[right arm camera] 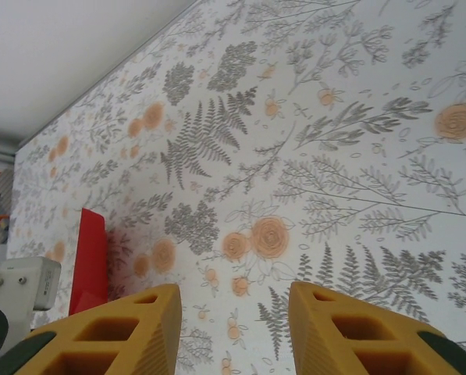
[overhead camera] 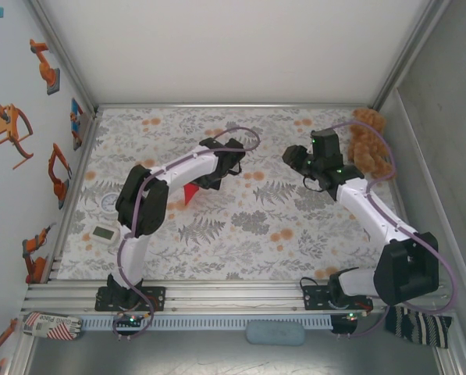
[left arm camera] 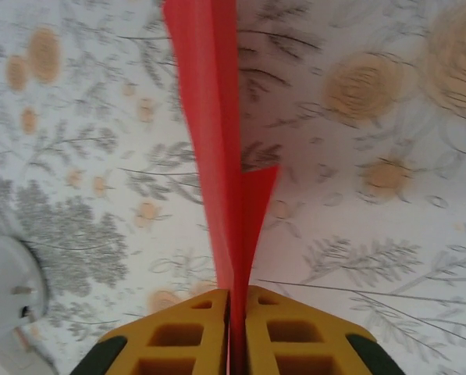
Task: Fold a paper plane with a square sheet of paper (pick it up from the middle)
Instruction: Turn over the paper at the center of the table.
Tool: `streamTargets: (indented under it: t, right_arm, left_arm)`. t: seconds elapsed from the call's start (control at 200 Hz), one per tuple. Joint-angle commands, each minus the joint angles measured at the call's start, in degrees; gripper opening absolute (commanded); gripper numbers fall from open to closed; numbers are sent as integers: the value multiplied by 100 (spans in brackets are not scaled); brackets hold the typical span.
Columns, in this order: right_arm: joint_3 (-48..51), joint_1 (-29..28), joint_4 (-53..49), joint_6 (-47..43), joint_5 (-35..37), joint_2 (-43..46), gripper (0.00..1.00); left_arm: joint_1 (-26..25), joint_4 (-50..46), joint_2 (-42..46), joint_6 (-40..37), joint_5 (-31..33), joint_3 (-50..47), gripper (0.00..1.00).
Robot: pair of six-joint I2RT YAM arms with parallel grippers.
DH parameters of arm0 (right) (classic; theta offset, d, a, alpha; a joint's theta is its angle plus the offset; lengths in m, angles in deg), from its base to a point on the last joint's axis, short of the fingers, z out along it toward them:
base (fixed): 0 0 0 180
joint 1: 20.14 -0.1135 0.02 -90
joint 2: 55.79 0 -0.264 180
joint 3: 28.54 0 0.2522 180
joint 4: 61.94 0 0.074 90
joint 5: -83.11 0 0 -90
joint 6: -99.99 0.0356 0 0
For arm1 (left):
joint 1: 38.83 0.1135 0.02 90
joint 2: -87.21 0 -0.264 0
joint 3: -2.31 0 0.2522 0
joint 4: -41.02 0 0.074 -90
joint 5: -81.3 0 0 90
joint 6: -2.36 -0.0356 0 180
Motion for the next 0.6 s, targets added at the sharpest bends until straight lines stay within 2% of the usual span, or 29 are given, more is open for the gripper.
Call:
streamTargets:
  t: [0.0, 0.08, 0.18, 0.25, 0.371, 0.501, 0.596]
  right_arm:
    - [92, 49, -198, -68, 336, 121, 40]
    - [95, 59, -258, -68, 355, 104, 40]
    - [85, 67, -269, -66, 314, 49, 40]
    - [51, 58, -274, -83, 200, -35, 40]
    - [-21, 56, -234, -121, -100, -299, 39]
    - [-37, -68, 74, -86, -690, -720, 32]
    - [-201, -449, 189, -77, -901, -1140, 28]
  left_arm:
    - [-19, 315, -98, 31, -978, 84, 18]
    - [2, 680, -77, 84, -1602, -5, 24]
    - [126, 1335, 79, 160, -2723, -275, 32]
    - [215, 1902, 324, 219, -3378, -590, 43]
    - [481, 2777, 835, 484, -4326, -1186, 52]
    - [824, 3685, 1517, 839, -4940, -1970, 61]
    - [1071, 4001, 2003, 999, -4912, -2453, 66]
